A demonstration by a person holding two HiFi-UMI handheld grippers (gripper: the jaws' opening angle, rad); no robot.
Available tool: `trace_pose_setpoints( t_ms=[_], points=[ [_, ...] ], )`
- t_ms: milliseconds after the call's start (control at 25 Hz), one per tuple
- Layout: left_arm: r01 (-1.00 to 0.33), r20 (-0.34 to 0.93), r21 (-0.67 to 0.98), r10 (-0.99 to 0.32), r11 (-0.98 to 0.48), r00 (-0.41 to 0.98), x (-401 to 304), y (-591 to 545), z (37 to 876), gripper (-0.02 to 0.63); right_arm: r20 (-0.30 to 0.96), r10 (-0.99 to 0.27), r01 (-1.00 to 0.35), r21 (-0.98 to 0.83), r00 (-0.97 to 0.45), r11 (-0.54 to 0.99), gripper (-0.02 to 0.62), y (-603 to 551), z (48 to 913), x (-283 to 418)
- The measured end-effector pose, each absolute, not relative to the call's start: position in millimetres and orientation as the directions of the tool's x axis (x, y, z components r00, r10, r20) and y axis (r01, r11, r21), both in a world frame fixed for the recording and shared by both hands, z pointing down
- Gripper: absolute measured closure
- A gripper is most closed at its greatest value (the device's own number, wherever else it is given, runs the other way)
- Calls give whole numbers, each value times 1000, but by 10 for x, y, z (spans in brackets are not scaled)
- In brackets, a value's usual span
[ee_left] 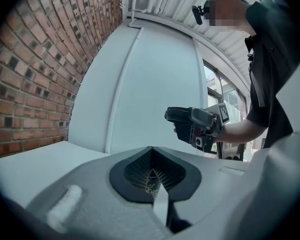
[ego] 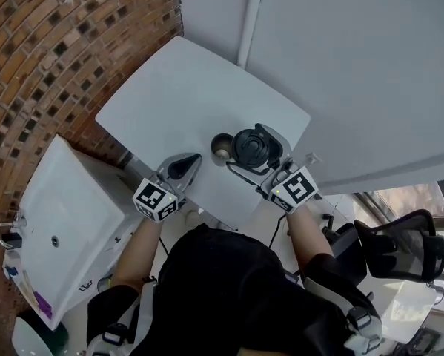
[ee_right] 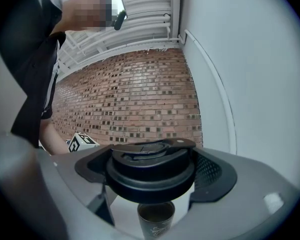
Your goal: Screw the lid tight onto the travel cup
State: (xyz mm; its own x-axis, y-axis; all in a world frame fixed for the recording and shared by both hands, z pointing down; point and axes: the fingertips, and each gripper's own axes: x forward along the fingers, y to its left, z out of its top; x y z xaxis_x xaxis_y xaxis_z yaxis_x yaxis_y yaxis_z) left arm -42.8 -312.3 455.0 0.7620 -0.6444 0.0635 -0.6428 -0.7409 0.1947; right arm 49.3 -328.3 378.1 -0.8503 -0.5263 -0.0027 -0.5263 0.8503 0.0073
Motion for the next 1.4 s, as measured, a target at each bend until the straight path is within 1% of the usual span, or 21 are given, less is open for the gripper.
trace_pose_setpoints(
  t_ms=[360,400,440,480,520,560,640,840,1040,1240,1400],
  points=[
    [-628,138,219,-614,-747,777,-397,-3261,5071,603,58,-555,-557,-59,-830,828,120,-3467,4238,449],
    [-620,150,217,-602,-754,784,-380,-3272,5166,590,62,-560,-564,-63,-826,824,120,-3487,4282,463],
    [-610,165,213,-587,-763,792,-354,-3276,5274,538,65,-566,-569,-68,-822,819,120,-3498,4323,481],
    [-601,183,204,-573,-773,799,-318,-3276,5395,468,68,-570,-573,-73,-819,816,120,-3503,4362,501],
    [-593,206,187,-559,-783,803,-280,-3279,5534,316,72,-573,-577,-77,-817,813,120,-3508,4404,521],
    [-587,231,167,-547,-792,804,-244,-3291,5683,256,78,-575,-580,-78,-814,811,120,-3517,4449,536],
    [-575,269,150,-527,-804,807,-176,-3328,5946,233,92,-580,-587,-79,-809,806,120,-3537,4544,555],
    [-539,278,148,-489,-829,827,-5,-3441,6260,233,104,-600,-608,-97,-793,788,120,-3554,4731,605],
    [-464,318,72,-421,-883,850,205,-3470,6432,233,111,-602,-611,-81,-790,787,120,-3586,4796,652],
    [-449,279,131,-402,-884,872,286,-3539,6435,233,113,-608,-618,-112,-786,778,120,-3595,4744,599],
    [-404,274,111,-362,-908,891,379,-3556,6421,235,112,-608,-618,-113,-786,778,120,-3617,4749,619]
  ],
)
